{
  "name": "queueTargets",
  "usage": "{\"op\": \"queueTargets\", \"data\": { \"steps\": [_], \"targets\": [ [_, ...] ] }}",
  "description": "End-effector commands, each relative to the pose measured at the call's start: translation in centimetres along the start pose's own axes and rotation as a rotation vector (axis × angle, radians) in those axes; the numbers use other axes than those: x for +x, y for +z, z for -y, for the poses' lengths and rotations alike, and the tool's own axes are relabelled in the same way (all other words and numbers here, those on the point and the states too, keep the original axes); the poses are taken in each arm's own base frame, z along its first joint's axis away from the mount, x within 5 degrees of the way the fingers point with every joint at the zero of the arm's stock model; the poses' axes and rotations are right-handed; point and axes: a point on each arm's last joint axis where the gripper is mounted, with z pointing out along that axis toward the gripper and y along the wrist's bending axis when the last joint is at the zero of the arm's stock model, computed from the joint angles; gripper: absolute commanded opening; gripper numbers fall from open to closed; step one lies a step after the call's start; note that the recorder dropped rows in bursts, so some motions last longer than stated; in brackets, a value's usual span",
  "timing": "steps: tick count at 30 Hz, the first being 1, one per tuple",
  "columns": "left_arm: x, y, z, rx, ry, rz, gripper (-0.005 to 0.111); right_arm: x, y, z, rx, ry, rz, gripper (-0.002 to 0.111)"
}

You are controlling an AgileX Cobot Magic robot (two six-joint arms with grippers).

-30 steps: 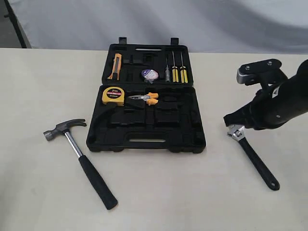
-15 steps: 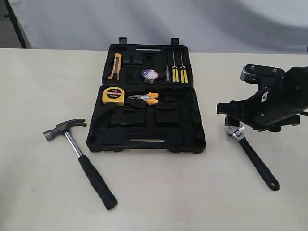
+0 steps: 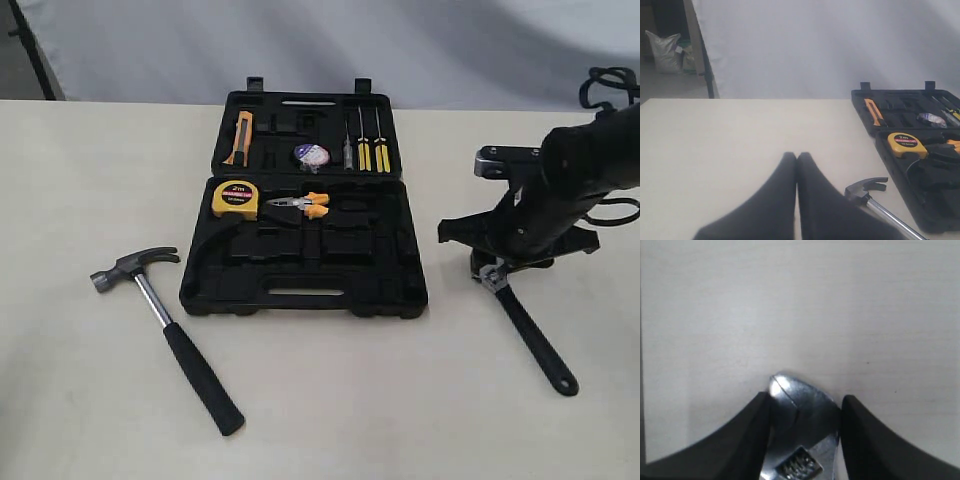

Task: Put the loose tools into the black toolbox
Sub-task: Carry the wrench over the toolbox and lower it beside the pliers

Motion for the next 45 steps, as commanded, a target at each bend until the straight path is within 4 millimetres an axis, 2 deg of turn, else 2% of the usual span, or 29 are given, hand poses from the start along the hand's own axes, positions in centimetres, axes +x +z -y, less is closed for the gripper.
{"op": "queueTargets", "data": {
  "steps": [1, 5, 9, 12, 19, 22, 27, 35, 40, 45],
  "targets": [
    [0.2, -0.1, 0.0, 0.014, -0.022, 0.007, 0.001, -0.1, -1.4, 0.2, 0.003, -0.025, 0.006, -0.001],
    [0.2, -0.1, 0.0, 0.014, -0.022, 0.007, 0.001, -1.2, -5.5, -0.1, -0.024, -0.156, 0.124, -0.001],
    [0.2, -0.1, 0.0, 0.014, -0.022, 0.007, 0.001, -1.4, -6.3, -0.5, -0.067, -0.198, 0.159, -0.001],
    [0.2, -0.1, 0.0, 0.014, -0.022, 0.007, 0.001, -1.8, -6.7, -1.6, -0.097, -0.26, 0.174, -0.001],
    [0.2, -0.1, 0.0, 0.014, -0.022, 0.007, 0.001, -3.1, -8.3, -6.1, -0.164, -0.383, 0.25, -0.001],
    [0.2, -0.1, 0.0, 0.014, -0.022, 0.007, 0.001, -3.1, -8.2, -8.5, -0.189, -0.438, 0.245, -0.001],
    [0.2, -0.1, 0.0, 0.014, -0.022, 0.007, 0.001, -3.0, -6.9, -12.2, -0.217, -0.582, 0.21, -0.001],
    [0.2, -0.1, 0.0, 0.014, -0.022, 0.007, 0.001, -3.1, -5.0, -17.7, -0.257, -0.708, 0.15, -0.001],
    [0.2, -0.1, 0.0, 0.014, -0.022, 0.007, 0.001, -3.5, -4.4, -20.0, -0.271, -0.772, 0.131, -0.001],
    [0.2, -0.1, 0.0, 0.014, -0.022, 0.007, 0.001, -4.2, -4.2, -20.6, -0.275, -0.798, 0.134, -0.001]
  ]
}}
